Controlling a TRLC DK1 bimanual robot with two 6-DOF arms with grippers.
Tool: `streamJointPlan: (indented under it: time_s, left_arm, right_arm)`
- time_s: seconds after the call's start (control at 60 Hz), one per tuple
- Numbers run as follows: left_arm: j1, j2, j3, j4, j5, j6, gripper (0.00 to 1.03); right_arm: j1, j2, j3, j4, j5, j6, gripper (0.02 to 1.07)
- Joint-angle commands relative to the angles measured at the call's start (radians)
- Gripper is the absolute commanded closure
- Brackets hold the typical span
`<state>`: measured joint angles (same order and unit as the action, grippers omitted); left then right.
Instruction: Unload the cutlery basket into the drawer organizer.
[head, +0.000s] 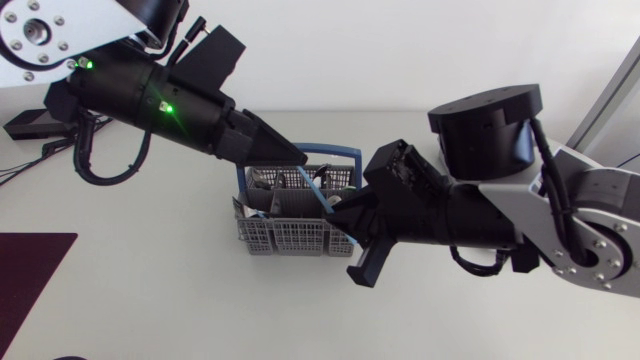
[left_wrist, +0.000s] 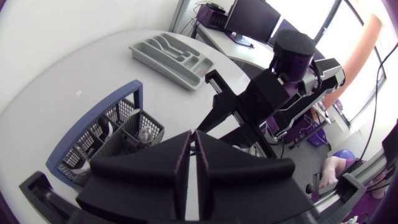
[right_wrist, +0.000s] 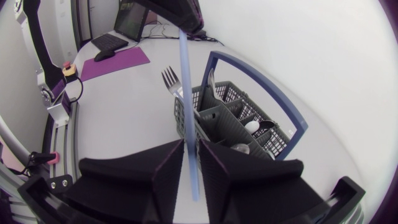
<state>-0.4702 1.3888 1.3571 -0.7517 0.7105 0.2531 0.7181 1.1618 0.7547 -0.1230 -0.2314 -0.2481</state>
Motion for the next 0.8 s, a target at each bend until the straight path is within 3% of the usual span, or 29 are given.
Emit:
streamJointPlan:
  time_s: [0.0, 0.267, 0.35, 0.467, 0.5, 0.6, 0.783]
  left_arm:
    - [-0.004, 0.012, 0.033, -0.011, 0.017, -0.026, 1.0]
    - [-0.004, 0.013, 0.033, -0.008, 0.018, -0.026, 0.99]
    - [-0.002, 0.013, 0.039, -0.006, 0.023, -0.035, 0.79]
    - [0.001, 0.013, 0.065, 0.011, 0.021, -0.055, 0.36]
    - [0.002, 0.009, 0.073, 0.02, 0.021, -0.06, 0.31]
    - [0.031, -0.014, 0.097, 0.089, 0.021, -0.114, 0.18]
    - [0.131, -0.024, 0.166, 0.14, 0.02, -0.161, 0.17]
  right_arm:
    - [-0.006, 0.018, -0.031, 0.014, 0.001, -0.019, 1.01]
    - [-0.006, 0.033, -0.041, 0.017, 0.0, -0.017, 1.01]
    - [-0.006, 0.033, -0.043, 0.011, 0.0, -0.017, 1.01]
    - [-0.006, 0.026, -0.055, -0.001, 0.0, -0.016, 1.01]
    - [-0.006, 0.019, -0.061, -0.004, 0.001, -0.016, 1.01]
    - [-0.006, -0.016, -0.089, -0.02, 0.004, -0.014, 1.01]
    - [-0.072, -0.113, -0.143, -0.076, 0.007, -0.023, 1.01]
